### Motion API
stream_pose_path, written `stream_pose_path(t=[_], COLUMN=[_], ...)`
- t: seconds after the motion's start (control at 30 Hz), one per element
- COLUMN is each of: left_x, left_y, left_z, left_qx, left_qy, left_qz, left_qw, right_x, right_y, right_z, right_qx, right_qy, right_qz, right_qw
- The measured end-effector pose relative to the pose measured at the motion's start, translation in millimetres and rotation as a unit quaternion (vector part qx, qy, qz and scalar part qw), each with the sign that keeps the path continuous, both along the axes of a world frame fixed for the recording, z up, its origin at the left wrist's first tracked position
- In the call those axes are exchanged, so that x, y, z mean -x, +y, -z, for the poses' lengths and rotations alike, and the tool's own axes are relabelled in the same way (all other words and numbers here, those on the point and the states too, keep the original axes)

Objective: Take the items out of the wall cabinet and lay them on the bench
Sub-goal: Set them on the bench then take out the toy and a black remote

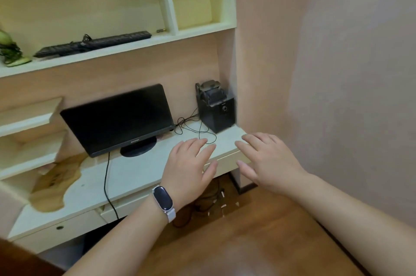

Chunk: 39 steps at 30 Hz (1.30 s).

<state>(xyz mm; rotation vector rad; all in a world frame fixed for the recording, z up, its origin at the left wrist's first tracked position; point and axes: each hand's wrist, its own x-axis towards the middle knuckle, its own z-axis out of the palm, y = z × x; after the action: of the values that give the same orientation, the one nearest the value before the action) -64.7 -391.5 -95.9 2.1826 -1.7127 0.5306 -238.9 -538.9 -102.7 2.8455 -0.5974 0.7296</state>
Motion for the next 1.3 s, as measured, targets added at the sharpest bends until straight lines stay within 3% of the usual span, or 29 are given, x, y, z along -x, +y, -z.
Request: stream_pose_path(t=[0.43, 0.77, 1.3], left_x=[-136, -271, -314], left_y=[-84, -159, -293], left_z=[-2, -37, -146], left_qx=[0.043, 0.127, 0.196], left_qy=[-0.006, -0.037, -0.103], left_qz=[0.018, 0.064, 0.065], left_qw=[0.999, 0.989, 0.973], right_x=[-135, -257, -304], right_y=[-78, -146, -278], right_z=[-26, -66, -184], right_qx=[0.04, 0.086, 0.137], right_qy=[0.031, -0.018, -0.109], right_qz=[0.028, 0.043, 0.026], right_qw=[0.998, 0.995, 0.984])
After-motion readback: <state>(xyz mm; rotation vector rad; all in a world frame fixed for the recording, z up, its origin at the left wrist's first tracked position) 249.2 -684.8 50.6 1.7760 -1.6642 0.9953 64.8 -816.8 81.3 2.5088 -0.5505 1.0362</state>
